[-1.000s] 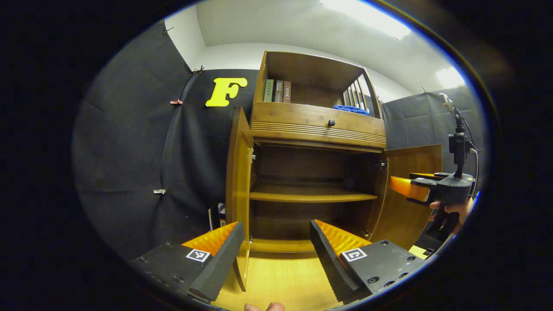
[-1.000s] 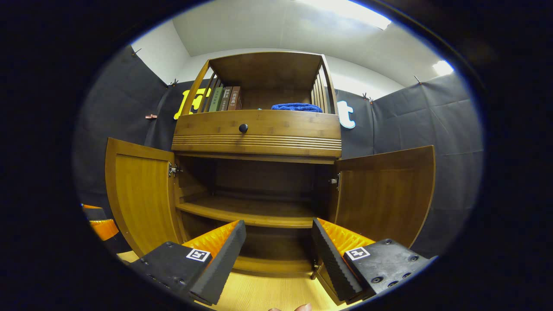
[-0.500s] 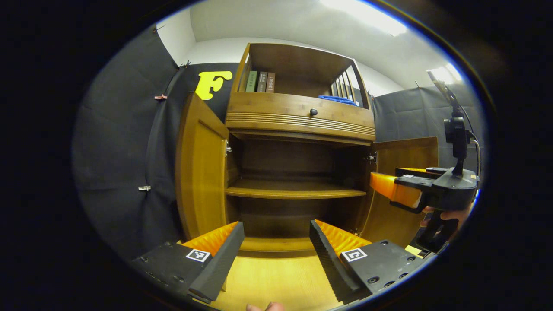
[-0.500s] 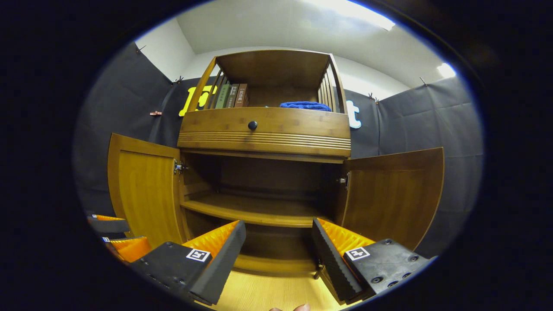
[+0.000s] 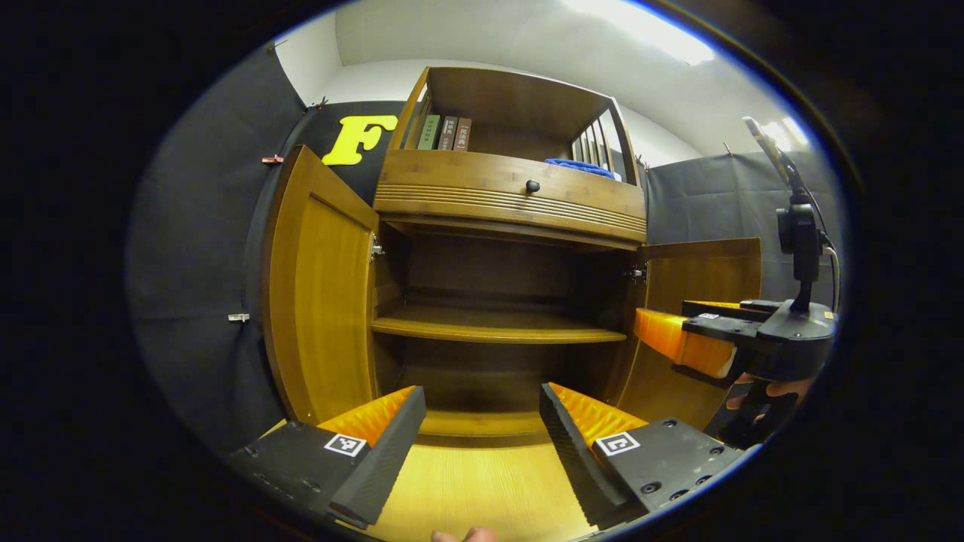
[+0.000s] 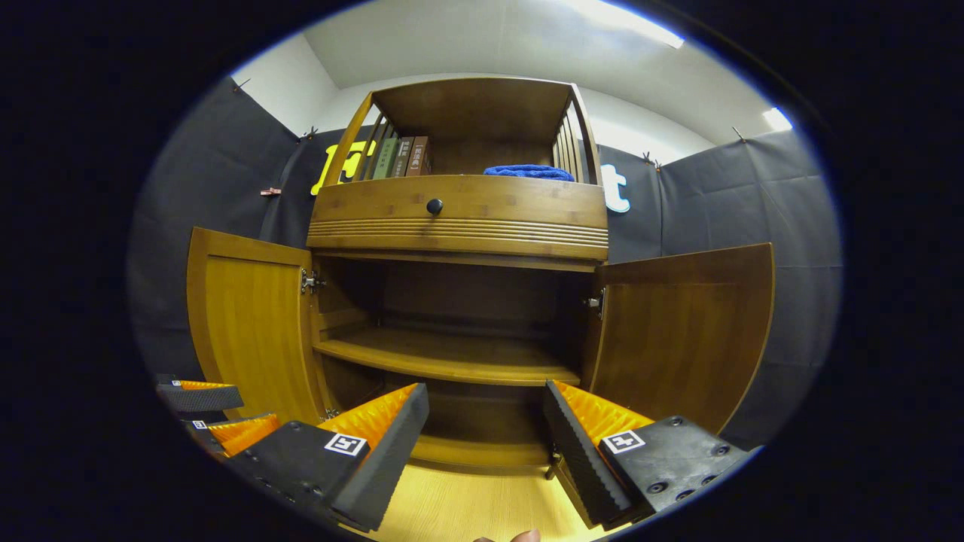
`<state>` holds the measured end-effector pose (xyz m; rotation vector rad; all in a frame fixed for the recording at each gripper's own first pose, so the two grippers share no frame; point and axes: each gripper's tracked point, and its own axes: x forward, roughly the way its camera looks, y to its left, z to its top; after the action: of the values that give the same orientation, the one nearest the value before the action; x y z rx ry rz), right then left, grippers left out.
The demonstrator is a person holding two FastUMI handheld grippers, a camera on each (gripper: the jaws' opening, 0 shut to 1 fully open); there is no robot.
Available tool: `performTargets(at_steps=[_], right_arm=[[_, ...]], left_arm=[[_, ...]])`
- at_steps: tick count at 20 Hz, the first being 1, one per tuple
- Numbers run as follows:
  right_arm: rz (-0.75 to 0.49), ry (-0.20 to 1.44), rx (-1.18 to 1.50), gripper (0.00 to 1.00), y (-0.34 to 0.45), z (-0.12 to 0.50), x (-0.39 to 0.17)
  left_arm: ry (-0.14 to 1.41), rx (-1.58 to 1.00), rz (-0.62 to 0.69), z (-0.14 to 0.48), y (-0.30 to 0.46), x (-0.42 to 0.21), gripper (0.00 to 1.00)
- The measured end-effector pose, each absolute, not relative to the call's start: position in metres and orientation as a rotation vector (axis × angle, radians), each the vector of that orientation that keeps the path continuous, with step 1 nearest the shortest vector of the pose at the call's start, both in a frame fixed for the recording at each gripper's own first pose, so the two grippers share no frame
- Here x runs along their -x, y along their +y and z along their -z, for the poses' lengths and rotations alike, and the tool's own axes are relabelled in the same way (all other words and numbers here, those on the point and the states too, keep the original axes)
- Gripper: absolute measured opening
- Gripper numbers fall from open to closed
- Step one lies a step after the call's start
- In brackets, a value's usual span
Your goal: Open the right door of the double-door shoe cabinet with the right hand, and open the left door with the left hand.
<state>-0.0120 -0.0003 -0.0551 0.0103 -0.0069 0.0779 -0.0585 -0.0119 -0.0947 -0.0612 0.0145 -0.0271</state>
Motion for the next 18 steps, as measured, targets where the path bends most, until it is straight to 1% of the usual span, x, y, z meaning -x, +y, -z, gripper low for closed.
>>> performTargets(at_steps=[2, 5, 6, 12, 18], right_arm=[[-0.078, -0.006, -0.010, 0.98, -0.0020, 0.0574, 0.0151], [-0.079, 0.005, -0.007, 0.96, -0.0016, 0.0608, 0.0161], [-0.080, 0.002, -0.010, 0.98, -0.0011, 0.0594, 0.0162], [-0.092, -0.010, -0.004, 0.98, 0.0023, 0.0561, 0.0168], [-0.103, -0.022, -0.014, 0.98, 0.0001, 0.0533, 0.0172]], left_arm=[[0.016, 0.058, 0.033, 0.0962, -0.0140, 0.0610, 0.95], [0.014, 0.042, 0.037, 0.0977, -0.0150, 0.0653, 0.94], [0.014, 0.042, 0.036, 0.0966, -0.0146, 0.0656, 0.95], [0.012, 0.039, 0.039, 0.0967, -0.0145, 0.0673, 0.94], [0.020, 0.030, 0.041, 0.0987, -0.0178, 0.0657, 0.95]])
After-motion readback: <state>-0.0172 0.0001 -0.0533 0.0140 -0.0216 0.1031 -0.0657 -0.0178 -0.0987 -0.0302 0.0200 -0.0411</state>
